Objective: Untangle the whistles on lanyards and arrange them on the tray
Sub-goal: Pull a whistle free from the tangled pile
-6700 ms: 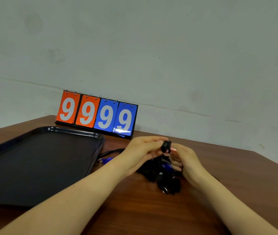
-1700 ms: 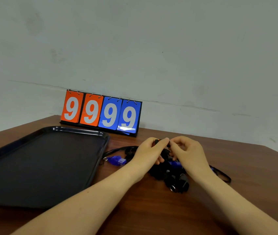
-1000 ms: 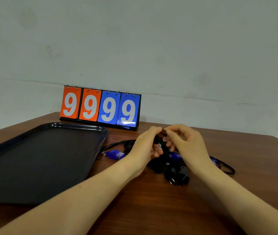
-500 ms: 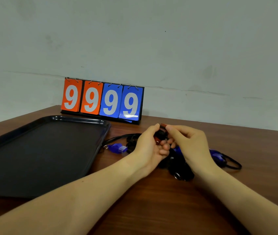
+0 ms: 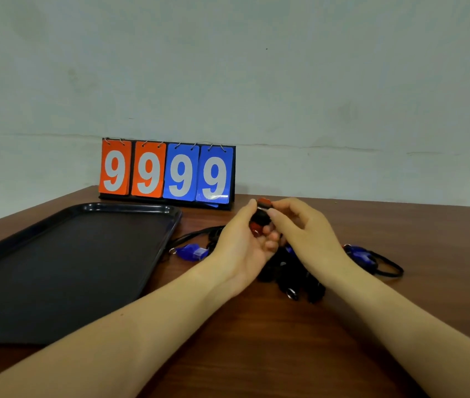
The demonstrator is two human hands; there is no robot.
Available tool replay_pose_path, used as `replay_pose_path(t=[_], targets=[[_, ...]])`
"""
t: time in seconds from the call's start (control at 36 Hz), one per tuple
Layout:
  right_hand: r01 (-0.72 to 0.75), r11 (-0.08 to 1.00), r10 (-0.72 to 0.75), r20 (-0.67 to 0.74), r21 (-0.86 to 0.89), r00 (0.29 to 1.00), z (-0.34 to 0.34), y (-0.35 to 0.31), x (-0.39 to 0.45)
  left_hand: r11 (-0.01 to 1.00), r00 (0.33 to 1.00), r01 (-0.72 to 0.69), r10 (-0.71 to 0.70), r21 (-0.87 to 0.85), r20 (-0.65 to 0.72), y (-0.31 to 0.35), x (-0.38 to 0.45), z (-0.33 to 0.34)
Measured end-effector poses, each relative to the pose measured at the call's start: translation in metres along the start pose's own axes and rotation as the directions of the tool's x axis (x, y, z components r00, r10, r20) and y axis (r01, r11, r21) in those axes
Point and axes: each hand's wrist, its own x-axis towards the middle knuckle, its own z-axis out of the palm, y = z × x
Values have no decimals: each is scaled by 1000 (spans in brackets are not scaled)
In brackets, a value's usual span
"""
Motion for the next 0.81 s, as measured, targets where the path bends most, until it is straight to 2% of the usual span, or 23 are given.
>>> replay_pose_path(t=[0.11, 0.22, 0.36, 0.47, 0.58, 0.72, 0.81], targets=[[26, 999, -26, -2, -19, 1000, -5, 1, 1, 999, 1000, 0, 1, -37, 24, 2, -1, 5], [26, 998, -26, -5, -55, 1000, -3, 0, 1, 1000, 998, 5, -6, 5, 58, 4, -4, 2], [-47, 996, 52, -71, 69, 996, -6, -1, 4, 986, 989, -12, -14, 168, 150, 5, -4, 0], [-76, 996, 79, -87, 37, 993, -8, -4, 4, 958, 989, -18, -25, 287, 144, 3, -1, -6], [-93, 995, 95, -90, 31, 991, -10, -11, -3, 902, 994, -107, 87, 418, 67, 6, -9, -8], [-80, 990, 95, -133, 115, 987, -17, -31, -18, 733, 943, -265, 333, 627, 9, 19, -27, 0], [-121, 980, 143, -139, 159, 980, -14, -50, -18, 703, 936, -260, 353, 662, -7, 44, -34, 5]])
